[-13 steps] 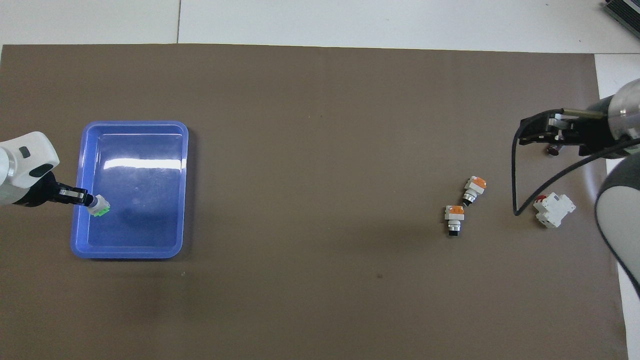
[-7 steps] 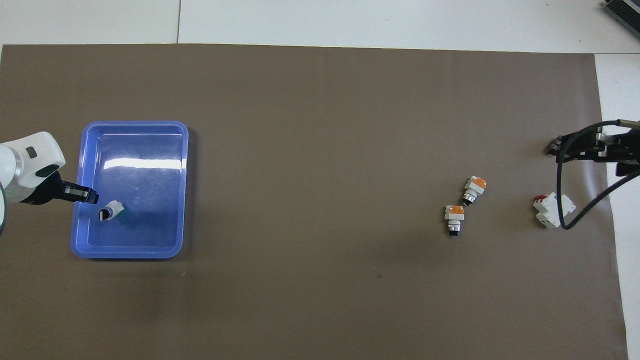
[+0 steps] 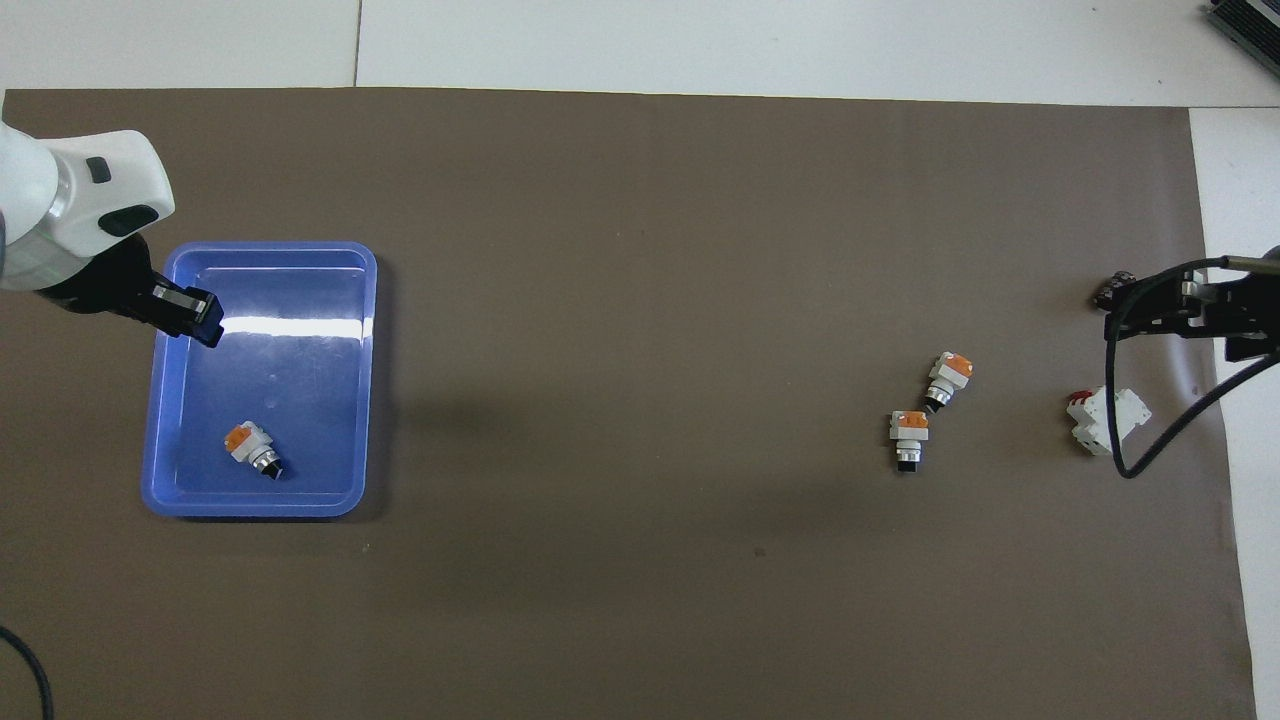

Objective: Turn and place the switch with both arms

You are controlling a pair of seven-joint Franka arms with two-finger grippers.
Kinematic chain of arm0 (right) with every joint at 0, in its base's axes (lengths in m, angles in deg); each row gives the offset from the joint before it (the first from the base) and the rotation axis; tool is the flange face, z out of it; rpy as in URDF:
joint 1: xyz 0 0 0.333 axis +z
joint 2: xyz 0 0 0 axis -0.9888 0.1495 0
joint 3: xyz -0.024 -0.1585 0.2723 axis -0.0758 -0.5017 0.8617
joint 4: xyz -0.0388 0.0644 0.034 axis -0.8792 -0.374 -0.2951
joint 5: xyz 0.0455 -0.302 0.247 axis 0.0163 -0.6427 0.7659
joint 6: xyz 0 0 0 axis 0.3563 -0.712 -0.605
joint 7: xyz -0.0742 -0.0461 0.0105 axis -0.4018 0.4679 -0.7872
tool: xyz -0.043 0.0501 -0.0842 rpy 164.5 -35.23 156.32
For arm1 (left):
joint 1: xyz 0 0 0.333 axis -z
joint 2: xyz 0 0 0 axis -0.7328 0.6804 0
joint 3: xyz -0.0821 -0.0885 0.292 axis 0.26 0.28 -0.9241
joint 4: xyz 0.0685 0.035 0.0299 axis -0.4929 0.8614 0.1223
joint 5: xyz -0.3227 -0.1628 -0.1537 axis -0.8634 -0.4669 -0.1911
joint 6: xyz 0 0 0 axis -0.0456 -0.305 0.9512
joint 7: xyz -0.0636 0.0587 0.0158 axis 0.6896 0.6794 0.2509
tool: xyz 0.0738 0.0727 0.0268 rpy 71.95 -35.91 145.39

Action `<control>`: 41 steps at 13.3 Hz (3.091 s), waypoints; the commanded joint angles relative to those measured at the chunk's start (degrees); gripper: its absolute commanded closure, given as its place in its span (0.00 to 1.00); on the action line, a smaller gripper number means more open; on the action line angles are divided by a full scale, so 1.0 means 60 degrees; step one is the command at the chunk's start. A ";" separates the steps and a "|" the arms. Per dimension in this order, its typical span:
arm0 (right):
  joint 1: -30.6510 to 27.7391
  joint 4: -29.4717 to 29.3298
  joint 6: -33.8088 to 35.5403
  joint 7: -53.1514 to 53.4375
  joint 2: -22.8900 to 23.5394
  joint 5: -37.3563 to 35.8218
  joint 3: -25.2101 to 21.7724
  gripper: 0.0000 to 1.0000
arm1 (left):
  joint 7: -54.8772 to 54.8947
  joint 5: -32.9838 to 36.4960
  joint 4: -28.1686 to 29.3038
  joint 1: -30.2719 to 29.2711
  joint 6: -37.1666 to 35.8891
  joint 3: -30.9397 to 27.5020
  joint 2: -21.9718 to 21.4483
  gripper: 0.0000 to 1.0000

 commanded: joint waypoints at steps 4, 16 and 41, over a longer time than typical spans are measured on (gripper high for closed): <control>0.0005 0.0039 0.0058 -0.0205 -0.0110 -0.0076 0.0004 0.00 | -0.0283 -0.0475 -0.0489 -0.0119 -0.1096 -0.0170 -0.1178 0.40; 0.0005 0.0127 0.0146 -0.0249 -0.0227 0.0056 0.0004 0.00 | -0.1574 0.0008 0.0580 0.0027 -0.0115 -0.0038 -0.2074 0.00; -0.0464 0.0479 -0.0089 -0.0411 -0.0476 0.0012 0.0385 0.00 | -0.2569 0.0272 0.0903 -0.1496 0.0676 0.1778 -0.2103 0.00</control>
